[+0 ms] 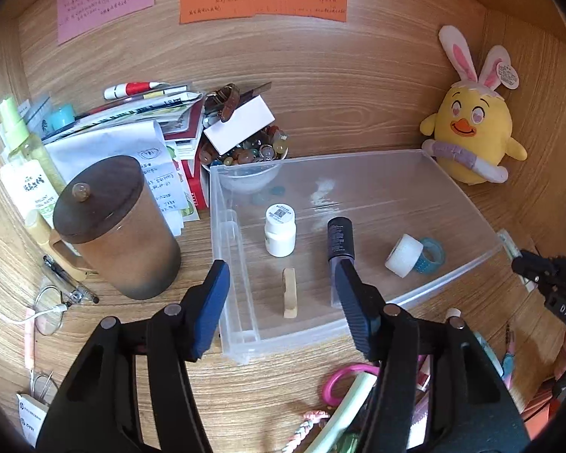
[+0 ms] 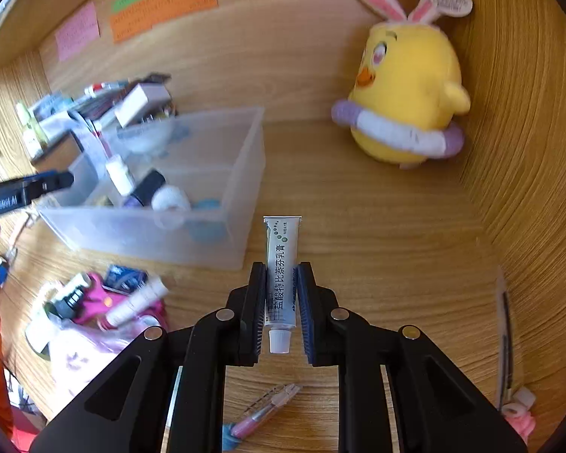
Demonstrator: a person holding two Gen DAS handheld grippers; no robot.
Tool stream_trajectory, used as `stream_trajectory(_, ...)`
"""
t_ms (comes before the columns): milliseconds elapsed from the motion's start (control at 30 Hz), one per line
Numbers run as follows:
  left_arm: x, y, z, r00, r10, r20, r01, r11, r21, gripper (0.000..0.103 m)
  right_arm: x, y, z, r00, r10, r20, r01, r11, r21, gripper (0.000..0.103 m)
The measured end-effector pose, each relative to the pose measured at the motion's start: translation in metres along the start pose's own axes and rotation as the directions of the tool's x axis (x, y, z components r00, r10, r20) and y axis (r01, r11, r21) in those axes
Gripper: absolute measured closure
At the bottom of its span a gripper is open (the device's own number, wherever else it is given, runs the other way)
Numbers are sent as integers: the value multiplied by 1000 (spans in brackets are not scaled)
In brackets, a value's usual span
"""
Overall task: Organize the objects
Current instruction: 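Lower the toothpaste tube into the box and open the right tool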
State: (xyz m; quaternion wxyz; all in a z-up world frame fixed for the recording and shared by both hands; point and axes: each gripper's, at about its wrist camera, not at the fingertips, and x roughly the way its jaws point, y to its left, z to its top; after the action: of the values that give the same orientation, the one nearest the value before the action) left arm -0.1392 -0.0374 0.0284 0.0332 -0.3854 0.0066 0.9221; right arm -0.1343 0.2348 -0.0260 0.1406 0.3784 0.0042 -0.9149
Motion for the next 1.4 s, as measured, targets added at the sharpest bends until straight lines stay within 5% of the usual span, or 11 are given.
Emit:
stream_trajectory(267,-19,7,-23,1000,1,6,-1,1000,-8,33,-17,28,39,994,53,94,-47,997,-63,88)
stream_trajectory(567,-12,13,-64,997,-26,-72,25,1000,-15,34,25,70,61,995,97,36,-91,986,-141,88)
stream_trajectory(933,0,18,-92,980,-123,-157,117,992,-49,51,70,83,61,994,83,-69,-94,982,-166,88)
stream_trajectory(1200,9,20,-98,958,-214,-193,198,975,-97,66,62,89,57,998,34,-55,-46,974,-221,87)
stream_trajectory(1400,8,16,-101,953,-238,-189,221,970,-105,90,31,85,47,1000,27,-2,-26,973,-229,68)
